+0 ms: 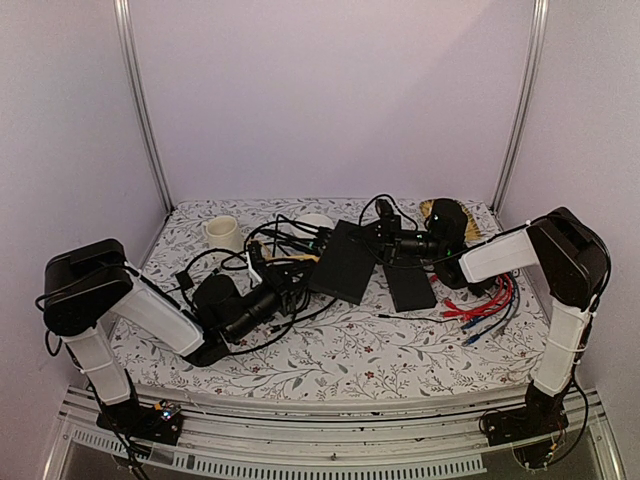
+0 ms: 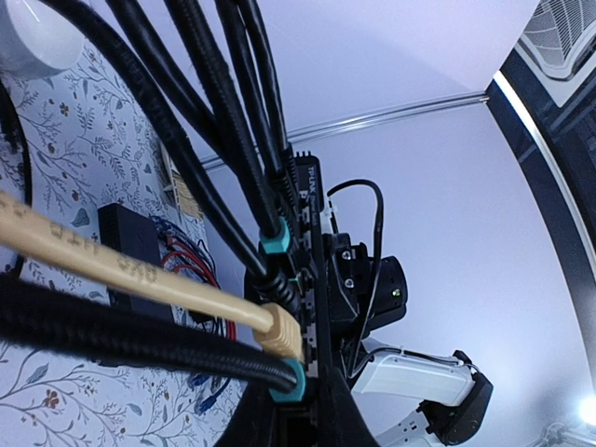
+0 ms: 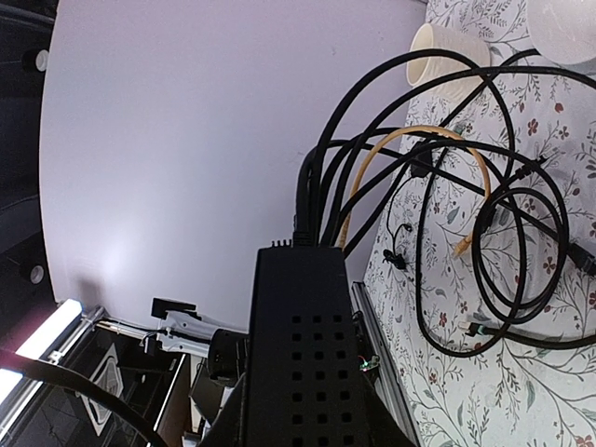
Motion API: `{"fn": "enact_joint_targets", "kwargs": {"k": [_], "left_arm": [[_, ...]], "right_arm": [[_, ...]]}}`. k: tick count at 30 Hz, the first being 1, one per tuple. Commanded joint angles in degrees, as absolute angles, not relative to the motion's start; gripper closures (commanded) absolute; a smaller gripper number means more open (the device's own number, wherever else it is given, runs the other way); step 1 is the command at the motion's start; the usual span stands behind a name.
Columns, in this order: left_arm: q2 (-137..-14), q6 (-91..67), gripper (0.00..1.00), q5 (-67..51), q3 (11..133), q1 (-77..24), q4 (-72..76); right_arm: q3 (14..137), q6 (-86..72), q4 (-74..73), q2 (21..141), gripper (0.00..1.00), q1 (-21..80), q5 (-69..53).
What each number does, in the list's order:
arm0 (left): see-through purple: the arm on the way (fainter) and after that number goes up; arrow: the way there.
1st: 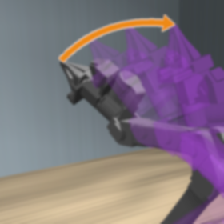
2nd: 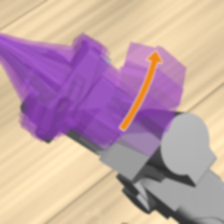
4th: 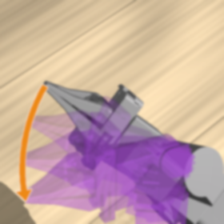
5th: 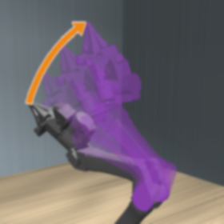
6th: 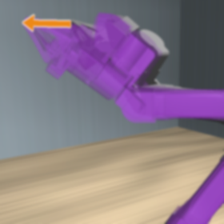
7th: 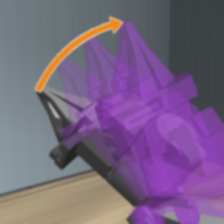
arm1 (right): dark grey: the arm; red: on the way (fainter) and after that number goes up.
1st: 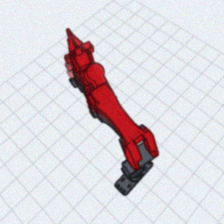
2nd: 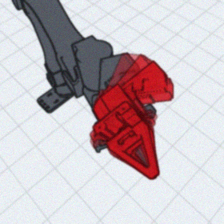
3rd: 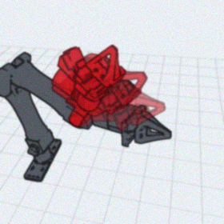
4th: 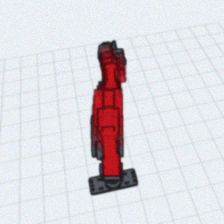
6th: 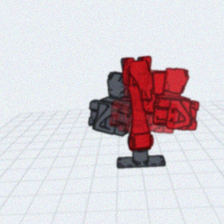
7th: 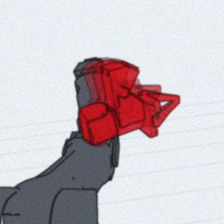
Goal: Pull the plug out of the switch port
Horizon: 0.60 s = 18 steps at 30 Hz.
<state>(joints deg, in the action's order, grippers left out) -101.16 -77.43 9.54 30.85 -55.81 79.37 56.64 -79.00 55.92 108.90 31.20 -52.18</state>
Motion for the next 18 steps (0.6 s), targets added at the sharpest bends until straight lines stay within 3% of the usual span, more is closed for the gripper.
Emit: {"fn": "enact_joint_targets", "kwargs": {"k": [1,18], "left_arm": [[-98.98,-76.34,1.0,10.91,30.65,-56.01,76.37],[-101.05,-77.23,1.0,17.38,28.07,-56.33,85.38]], "right_arm": [[59.11,-77.48,59.72,105.42,0.98,31.7,-52.43],[57.86,-78.37,61.33,105.03,0.99,30.92,-53.57]]}}
